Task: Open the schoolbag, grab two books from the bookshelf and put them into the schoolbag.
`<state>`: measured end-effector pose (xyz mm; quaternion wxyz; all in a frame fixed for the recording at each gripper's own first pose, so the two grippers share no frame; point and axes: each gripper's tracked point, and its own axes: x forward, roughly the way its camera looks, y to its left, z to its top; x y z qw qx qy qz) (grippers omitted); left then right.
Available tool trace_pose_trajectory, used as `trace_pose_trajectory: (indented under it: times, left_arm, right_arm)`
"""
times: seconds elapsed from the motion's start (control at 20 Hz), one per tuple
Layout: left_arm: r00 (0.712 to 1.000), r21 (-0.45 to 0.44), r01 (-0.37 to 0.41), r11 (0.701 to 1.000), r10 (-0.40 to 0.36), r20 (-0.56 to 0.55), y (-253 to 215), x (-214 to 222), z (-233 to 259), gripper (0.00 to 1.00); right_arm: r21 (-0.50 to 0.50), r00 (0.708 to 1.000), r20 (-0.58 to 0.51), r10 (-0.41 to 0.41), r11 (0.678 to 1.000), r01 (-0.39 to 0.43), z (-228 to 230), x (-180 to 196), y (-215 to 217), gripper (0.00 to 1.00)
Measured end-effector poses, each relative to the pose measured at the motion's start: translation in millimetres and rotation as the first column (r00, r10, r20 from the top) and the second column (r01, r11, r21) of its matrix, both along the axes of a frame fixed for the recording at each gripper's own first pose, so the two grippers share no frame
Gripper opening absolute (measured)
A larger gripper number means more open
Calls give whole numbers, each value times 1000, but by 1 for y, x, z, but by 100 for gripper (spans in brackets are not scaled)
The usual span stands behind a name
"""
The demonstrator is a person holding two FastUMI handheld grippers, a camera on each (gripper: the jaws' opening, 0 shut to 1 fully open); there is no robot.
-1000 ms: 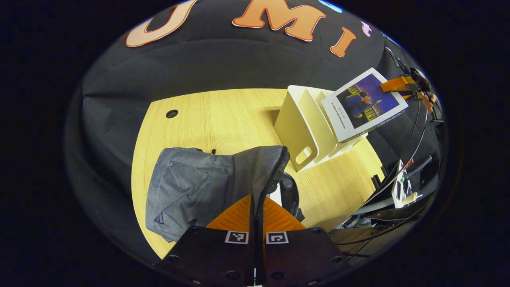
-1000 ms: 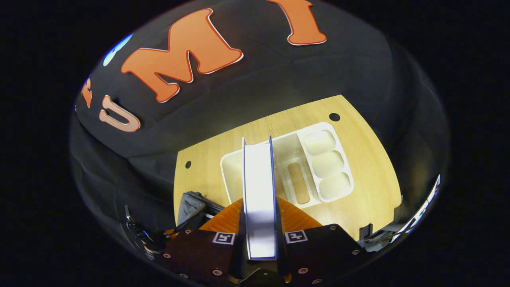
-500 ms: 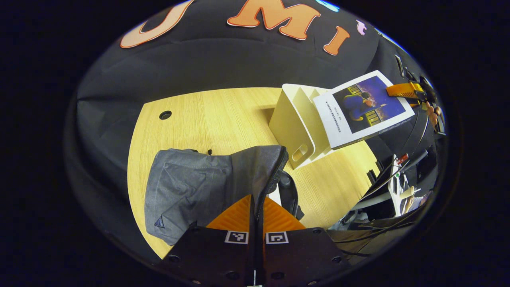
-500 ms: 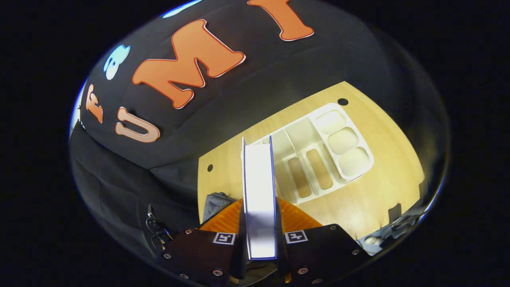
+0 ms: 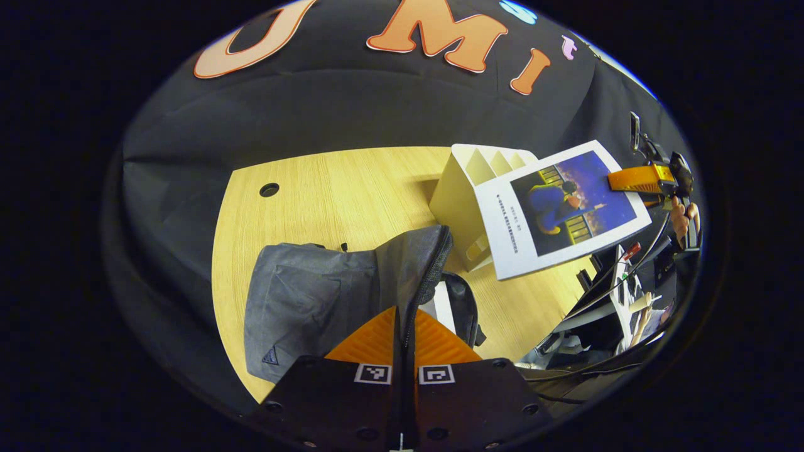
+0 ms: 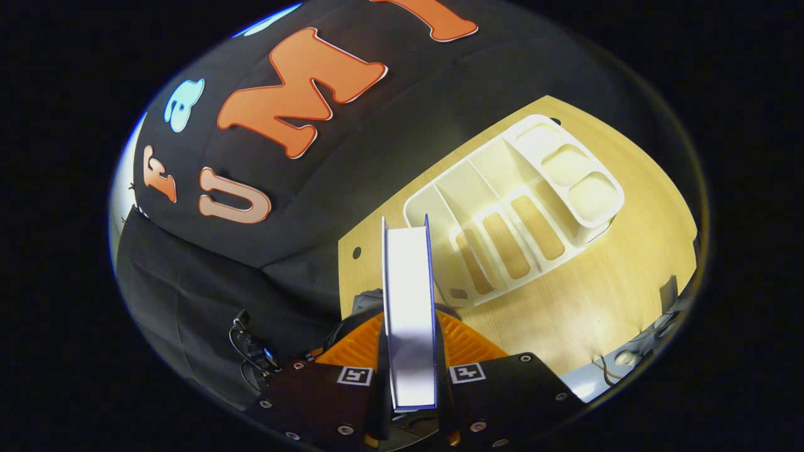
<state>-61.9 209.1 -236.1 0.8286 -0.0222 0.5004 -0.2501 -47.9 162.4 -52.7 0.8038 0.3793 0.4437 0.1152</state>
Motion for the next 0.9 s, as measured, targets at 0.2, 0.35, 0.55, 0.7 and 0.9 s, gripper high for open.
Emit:
trace_pose_trajectory:
  times: [0.2,0.35,0.55,0.7,0.9]
  left_arm:
    - [1000,3,9,1000,-9,16,6,6,7,2]
    - [1000,2,7,1000,-7,23,12,3,10,2]
    - [999,6,0,1000,0,33,16,6,16,2]
    - [999,8,-2,1000,2,38,16,5,19,2]
    - [999,3,-13,1000,13,37,12,4,21,2]
  right_arm:
    - [61,1000,14,7,998,-8,-10,-15,26,30]
    - [119,1000,0,-3,993,3,-25,-24,44,30]
    - [172,999,-42,-4,985,11,-51,-33,66,30]
    - [207,997,-66,31,978,-17,-76,-43,90,30]
    - [265,994,-82,66,963,-42,-102,-48,116,30]
